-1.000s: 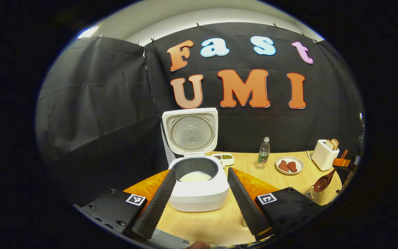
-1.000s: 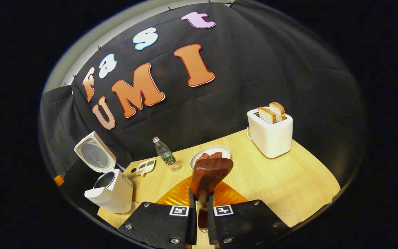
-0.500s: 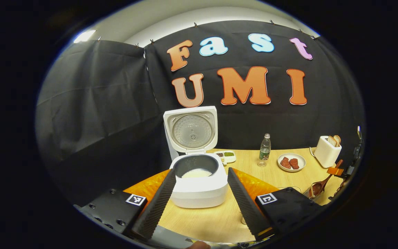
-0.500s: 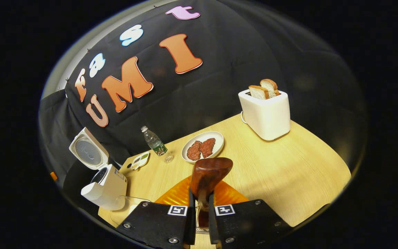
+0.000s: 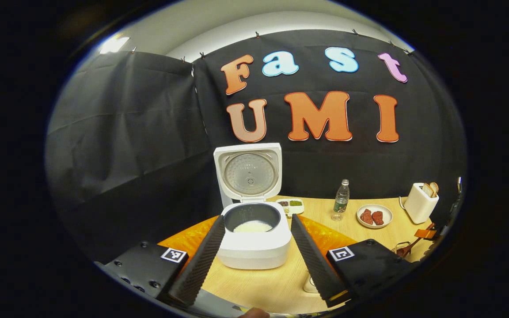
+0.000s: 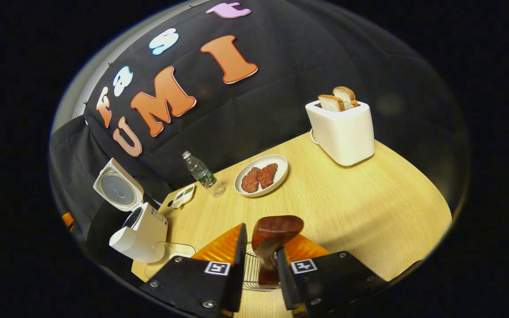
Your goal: Close the left gripper, press the button to open the rice cooker; take a wooden spoon from the chopstick holder with the right hand, scoop a spoonful of rice and pour it into the rice cooker, then put the wooden spoon back into the chopstick holder.
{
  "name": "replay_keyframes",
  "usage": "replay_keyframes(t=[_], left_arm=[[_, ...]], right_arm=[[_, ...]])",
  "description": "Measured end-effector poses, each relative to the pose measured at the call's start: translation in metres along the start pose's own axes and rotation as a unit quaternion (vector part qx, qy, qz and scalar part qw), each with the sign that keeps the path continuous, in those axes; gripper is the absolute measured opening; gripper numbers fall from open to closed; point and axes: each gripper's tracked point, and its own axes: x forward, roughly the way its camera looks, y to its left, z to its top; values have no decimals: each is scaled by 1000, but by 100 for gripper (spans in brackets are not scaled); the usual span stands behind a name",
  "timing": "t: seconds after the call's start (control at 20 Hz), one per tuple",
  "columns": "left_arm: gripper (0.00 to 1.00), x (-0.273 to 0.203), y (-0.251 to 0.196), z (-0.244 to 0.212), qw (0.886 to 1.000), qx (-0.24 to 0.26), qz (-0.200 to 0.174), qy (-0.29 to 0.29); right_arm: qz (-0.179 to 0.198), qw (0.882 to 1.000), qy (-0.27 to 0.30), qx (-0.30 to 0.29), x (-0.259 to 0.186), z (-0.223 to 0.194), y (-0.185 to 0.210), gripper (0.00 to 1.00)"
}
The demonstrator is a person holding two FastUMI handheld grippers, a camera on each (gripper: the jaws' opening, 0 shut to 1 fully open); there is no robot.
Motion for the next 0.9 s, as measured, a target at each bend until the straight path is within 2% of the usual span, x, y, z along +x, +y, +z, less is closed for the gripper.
replay_keyframes(t=[0.05,0.1,0.15,0.3,0.35,0.4,0.5,0.55,0.6,0.7,0.75,0.9], left_arm=[[100,2,-1,1,1000,-6,0,-1],[100,6,-4,3,1000,-9,-5,-1],[100,10,-4,6,1000,-10,-7,-3],[100,31,12,24,1000,-19,-8,-11],[96,41,20,32,999,-26,-5,-17],[100,52,27,41,999,-36,-1,-23],[100,75,41,56,998,-54,2,-23],[96,88,47,64,998,-62,8,-18],[100,102,53,74,997,-74,6,-21],[96,126,63,95,996,-90,-1,-26],[99,140,68,102,996,-89,1,-22],[96,180,82,123,996,-85,3,-21]], right_arm=[[-10,1000,6,-1,-2,1,-6,53],[-20,1000,5,-2,-5,3,-12,62],[-35,999,1,-4,-8,8,-17,75],[-73,997,-34,-12,-25,38,-25,90],[-81,995,-50,-18,-32,52,-23,94],[-90,993,-69,-25,-38,68,-20,94],[-101,989,-104,-42,-53,99,-9,95],[-102,986,-119,-49,-59,113,1,95],[-100,984,-134,-55,-65,127,14,95],[-91,981,-160,-68,-74,152,43,95],[-86,979,-169,-76,-77,161,57,95],[-58,974,-187,-112,-84,174,104,95]])
